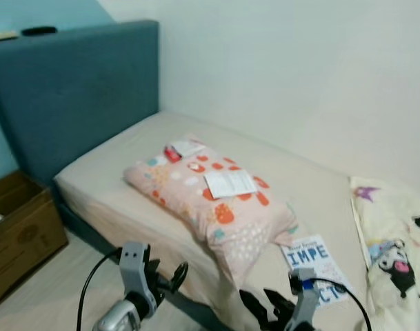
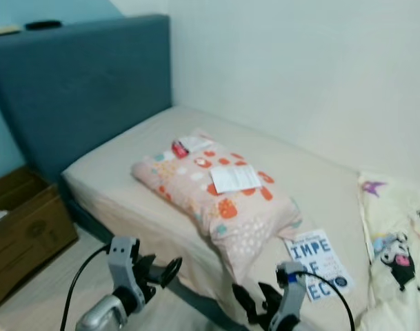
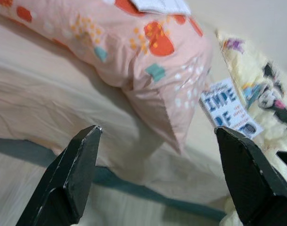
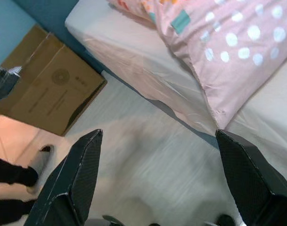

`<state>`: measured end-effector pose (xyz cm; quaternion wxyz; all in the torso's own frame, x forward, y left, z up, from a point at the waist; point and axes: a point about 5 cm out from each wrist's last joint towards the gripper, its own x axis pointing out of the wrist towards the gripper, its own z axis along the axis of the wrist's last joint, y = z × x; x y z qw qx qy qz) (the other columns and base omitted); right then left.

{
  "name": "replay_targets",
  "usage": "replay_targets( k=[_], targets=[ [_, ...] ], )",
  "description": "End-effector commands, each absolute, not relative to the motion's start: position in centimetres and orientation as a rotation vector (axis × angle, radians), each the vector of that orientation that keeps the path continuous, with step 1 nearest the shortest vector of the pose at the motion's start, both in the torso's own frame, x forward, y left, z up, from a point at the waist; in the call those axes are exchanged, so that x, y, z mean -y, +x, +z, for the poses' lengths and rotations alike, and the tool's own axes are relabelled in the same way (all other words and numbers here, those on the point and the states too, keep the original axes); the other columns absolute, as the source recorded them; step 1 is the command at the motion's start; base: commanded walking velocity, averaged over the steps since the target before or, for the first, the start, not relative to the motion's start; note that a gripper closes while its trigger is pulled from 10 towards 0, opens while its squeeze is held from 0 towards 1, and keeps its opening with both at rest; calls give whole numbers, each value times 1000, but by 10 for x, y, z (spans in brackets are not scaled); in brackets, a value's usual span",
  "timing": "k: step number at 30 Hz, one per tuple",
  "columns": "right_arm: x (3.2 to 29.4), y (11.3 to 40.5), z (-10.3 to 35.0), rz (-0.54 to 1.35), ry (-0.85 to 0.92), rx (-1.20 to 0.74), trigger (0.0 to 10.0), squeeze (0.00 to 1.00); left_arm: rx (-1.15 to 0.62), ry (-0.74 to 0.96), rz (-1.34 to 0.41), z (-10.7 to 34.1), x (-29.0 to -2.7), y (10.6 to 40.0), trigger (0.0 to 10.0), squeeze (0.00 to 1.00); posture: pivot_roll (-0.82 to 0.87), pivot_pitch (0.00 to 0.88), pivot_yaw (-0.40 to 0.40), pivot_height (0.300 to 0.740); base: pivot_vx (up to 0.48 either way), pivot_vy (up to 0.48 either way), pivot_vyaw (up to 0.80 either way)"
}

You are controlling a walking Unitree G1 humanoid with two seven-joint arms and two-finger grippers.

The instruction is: Clean up the room

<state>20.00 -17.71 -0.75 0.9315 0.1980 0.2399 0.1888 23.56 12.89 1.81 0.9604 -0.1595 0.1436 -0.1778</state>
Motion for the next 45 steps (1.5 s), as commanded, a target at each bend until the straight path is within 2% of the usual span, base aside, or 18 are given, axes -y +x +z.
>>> replay_targets(
  k=[1,8,24,38,45],
  targets=[
    [183,198,-8,364,409,-497,10000,0,-294,-322,-366,18,-126,236,10000,0,-4,35,-76,726,0,0,-800],
    [184,199,-6,356,410,-484,10000,0,-292,-318,-361,19,-126,236,10000,0,-10,48,-72,726,0,0,-800],
    [185,204,-2,385,370,-449,10000,0,-279,-312,-306,19,-129,240,10000,0,-11,37,-77,726,0,0,0],
    [184,204,0,411,352,-429,10000,0,-273,-315,-305,20,-129,242,10000,0,-17,37,-75,726,0,0,786],
    [185,203,-3,395,353,-441,10000,0,-275,-309,-315,19,-128,240,10000,0,-17,28,-74,726,104,0,0]
  ],
)
